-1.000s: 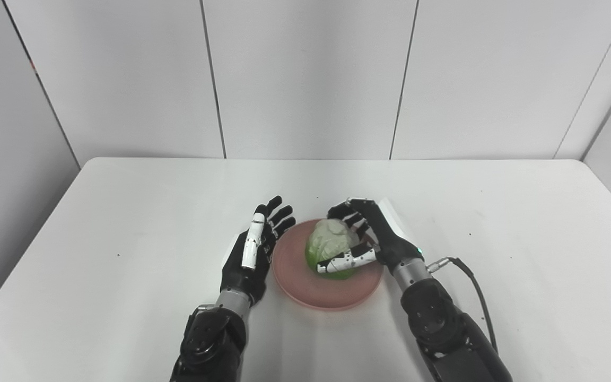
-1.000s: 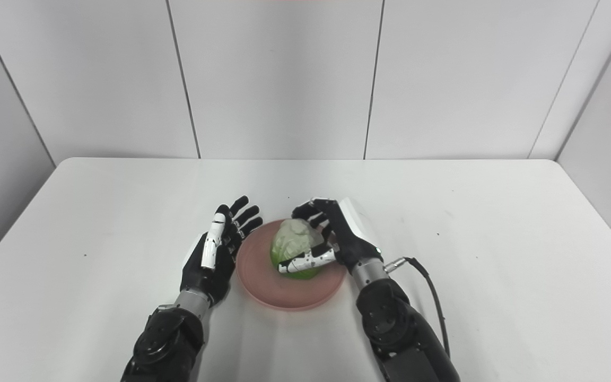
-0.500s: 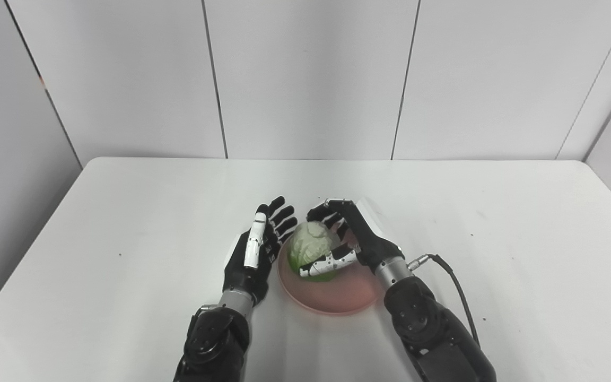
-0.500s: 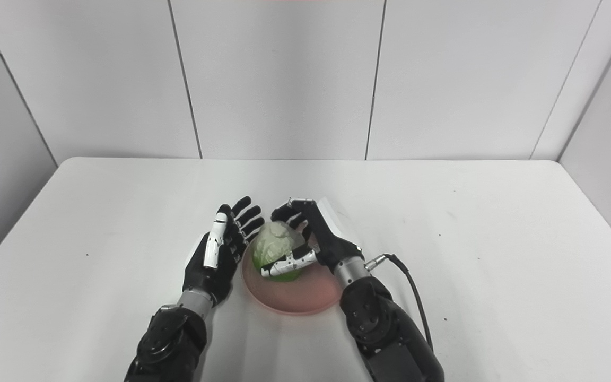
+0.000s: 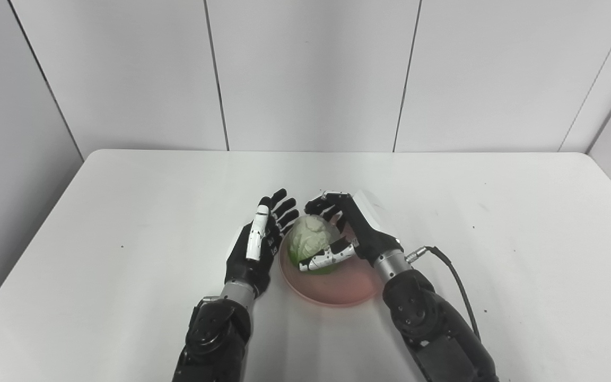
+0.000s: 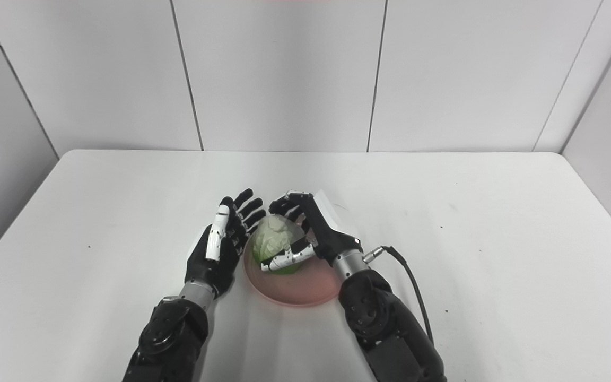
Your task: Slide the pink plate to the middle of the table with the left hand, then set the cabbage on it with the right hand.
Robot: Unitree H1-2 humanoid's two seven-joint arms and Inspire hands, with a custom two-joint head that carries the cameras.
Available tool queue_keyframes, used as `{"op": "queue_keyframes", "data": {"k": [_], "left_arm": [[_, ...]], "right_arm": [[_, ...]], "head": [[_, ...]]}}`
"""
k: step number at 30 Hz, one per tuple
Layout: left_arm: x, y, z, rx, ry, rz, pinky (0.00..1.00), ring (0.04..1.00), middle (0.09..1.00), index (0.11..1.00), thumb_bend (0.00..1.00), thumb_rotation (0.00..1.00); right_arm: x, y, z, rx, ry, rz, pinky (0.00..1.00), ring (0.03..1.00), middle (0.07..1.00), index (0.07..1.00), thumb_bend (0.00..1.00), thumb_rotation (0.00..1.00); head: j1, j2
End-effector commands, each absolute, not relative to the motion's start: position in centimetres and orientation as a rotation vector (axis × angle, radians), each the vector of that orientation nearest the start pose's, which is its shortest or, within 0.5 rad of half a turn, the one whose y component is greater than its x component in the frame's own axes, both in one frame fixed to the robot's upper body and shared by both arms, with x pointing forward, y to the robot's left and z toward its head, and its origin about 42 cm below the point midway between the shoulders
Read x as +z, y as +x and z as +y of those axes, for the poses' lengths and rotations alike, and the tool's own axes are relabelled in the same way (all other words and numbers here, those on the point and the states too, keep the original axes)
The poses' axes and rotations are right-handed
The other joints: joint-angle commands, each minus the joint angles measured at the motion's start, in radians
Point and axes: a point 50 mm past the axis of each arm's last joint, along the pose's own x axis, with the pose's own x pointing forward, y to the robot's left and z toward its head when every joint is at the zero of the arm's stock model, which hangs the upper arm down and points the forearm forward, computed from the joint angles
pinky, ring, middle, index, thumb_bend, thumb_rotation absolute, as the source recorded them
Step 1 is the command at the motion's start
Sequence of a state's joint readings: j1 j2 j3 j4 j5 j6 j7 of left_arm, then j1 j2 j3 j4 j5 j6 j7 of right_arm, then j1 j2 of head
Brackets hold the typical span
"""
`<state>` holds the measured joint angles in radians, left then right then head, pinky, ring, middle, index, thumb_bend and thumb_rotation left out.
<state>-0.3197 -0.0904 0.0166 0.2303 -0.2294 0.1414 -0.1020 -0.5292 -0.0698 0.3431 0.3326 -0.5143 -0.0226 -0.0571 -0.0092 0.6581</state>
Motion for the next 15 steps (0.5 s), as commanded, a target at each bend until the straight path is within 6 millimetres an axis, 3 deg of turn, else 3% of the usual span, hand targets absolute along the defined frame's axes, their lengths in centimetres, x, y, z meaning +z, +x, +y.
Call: {"op": "queue_keyframes", "data": {"k": [1, 8, 9, 11, 13, 15], "left_arm": [[12.6, 38.0, 14.2, -0.235, -0.296, 0.084, 0.88, 0.881, 0.885, 0.886, 0.45, 1.00], [12.5, 38.0, 14.2, -0.234, -0.302, 0.084, 0.87, 0.875, 0.880, 0.887, 0.44, 1.00], [12.5, 38.0, 14.3, -0.236, -0.300, 0.082, 0.87, 0.881, 0.885, 0.891, 0.44, 1.00], [12.5, 38.0, 14.3, -0.238, -0.297, 0.080, 0.87, 0.885, 0.887, 0.894, 0.44, 1.00], [12.4, 38.1, 14.3, -0.234, -0.309, 0.078, 0.88, 0.887, 0.892, 0.890, 0.44, 1.00], [12.4, 38.1, 14.3, -0.227, -0.318, 0.077, 0.87, 0.873, 0.878, 0.871, 0.44, 1.00]], "right_arm": [[18.6, 42.6, -10.4, 0.325, -0.737, -0.367, 0.35, 0.366, 0.479, 0.554, 0.51, 0.00], [19.4, 42.0, -11.3, 0.312, -0.752, -0.386, 0.41, 0.399, 0.482, 0.562, 0.51, 0.00], [19.7, 41.8, -11.4, 0.307, -0.753, -0.391, 0.45, 0.482, 0.471, 0.550, 0.52, 0.00], [20.0, 41.6, -11.5, 0.301, -0.747, -0.398, 0.49, 0.540, 0.468, 0.542, 0.52, 0.00], [20.6, 41.3, -11.8, 0.298, -0.720, -0.416, 0.57, 0.633, 0.644, 0.707, 0.77, 0.16], [21.1, 41.0, -12.0, 0.294, -0.712, -0.439, 0.66, 0.727, 0.756, 0.812, 0.85, 0.33]], "head": [[-0.001, 0.000], [-0.007, -0.004], [-0.007, -0.004], [-0.009, -0.005], [-0.011, -0.006], [-0.014, -0.008]]}}
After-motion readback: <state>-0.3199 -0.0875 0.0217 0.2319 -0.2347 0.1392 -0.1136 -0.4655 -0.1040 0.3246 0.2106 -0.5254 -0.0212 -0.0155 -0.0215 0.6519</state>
